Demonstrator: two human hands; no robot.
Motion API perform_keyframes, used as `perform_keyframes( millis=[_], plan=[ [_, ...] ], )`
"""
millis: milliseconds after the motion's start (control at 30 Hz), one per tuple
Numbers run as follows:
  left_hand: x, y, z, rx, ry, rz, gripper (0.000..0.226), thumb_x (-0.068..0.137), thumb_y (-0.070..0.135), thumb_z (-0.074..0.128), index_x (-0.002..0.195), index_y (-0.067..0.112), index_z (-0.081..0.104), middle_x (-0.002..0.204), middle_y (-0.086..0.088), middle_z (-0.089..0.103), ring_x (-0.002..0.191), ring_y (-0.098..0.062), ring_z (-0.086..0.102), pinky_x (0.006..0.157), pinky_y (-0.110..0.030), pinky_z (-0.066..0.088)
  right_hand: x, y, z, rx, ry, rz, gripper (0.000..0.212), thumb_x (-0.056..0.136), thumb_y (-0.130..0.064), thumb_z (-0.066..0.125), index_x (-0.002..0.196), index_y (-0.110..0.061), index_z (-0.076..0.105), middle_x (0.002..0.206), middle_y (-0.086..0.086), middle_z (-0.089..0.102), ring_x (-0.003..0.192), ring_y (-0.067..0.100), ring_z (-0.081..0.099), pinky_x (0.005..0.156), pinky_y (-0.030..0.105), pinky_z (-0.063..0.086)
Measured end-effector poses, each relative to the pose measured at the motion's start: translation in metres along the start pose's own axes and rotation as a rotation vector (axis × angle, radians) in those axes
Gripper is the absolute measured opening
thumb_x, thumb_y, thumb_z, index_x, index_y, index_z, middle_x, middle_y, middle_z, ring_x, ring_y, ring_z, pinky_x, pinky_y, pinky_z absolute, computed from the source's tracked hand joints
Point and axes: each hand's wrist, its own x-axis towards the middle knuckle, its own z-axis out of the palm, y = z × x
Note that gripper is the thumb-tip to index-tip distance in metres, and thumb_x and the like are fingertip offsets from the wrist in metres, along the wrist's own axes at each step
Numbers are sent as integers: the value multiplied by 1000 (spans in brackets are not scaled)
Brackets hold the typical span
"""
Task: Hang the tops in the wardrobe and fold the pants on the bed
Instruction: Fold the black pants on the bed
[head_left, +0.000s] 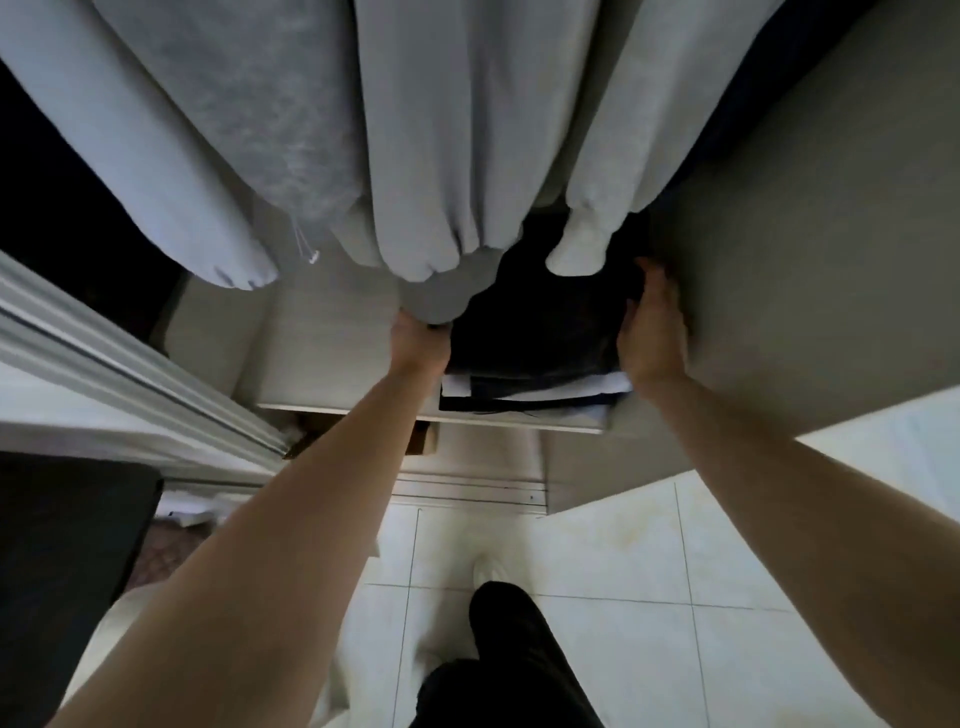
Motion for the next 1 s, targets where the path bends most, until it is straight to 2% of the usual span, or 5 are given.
perform_keyframes(
  millis=[133, 267, 433, 667, 1000],
  plan=[
    [0, -58, 19, 527, -392, 37, 88, 84, -4, 63, 156, 16, 15, 157, -12, 25, 143, -30, 28, 116, -36, 28, -13, 38, 35, -145, -324, 140, 78, 90, -2, 46, 154, -25, 8, 145, 24, 31, 124, 45, 44, 102, 44, 37],
    [-12, -86, 21, 637, -291, 116, 86, 90, -1, 59, 157, 19, 9, 162, -10, 10, 144, -32, 29, 116, -38, 29, -23, 39, 38, -87, -225, 102, 80, 86, -3, 49, 153, -27, 13, 146, 22, 29, 122, 46, 44, 101, 48, 40],
    [-17, -89, 19, 729, -286, 211, 76, 93, 4, 56, 156, 20, 16, 163, -10, 6, 140, -33, 37, 114, -36, 33, -44, 40, 38, -521, -230, -187, 82, 83, -8, 58, 152, -29, 19, 158, 22, 1, 139, 50, 14, 114, 51, 21],
    [-36, -90, 12, 676, -118, 487, 54, 88, -6, 53, 141, 3, 47, 147, -14, 41, 120, -33, 58, 105, -40, 47, -50, 40, 33, -601, -261, -142, 85, 79, -10, 67, 150, -29, 25, 155, 20, 12, 115, 44, 41, 99, 46, 37],
    [-55, -97, 2, 1018, -325, 229, 81, 91, 11, 56, 156, 21, 9, 164, -6, -3, 147, -30, 21, 108, -47, 42, -81, 34, 20, -593, -338, -116, 75, 87, -17, 55, 151, -21, 17, 158, 21, -4, 142, 41, 11, 114, 46, 20]
  ],
)
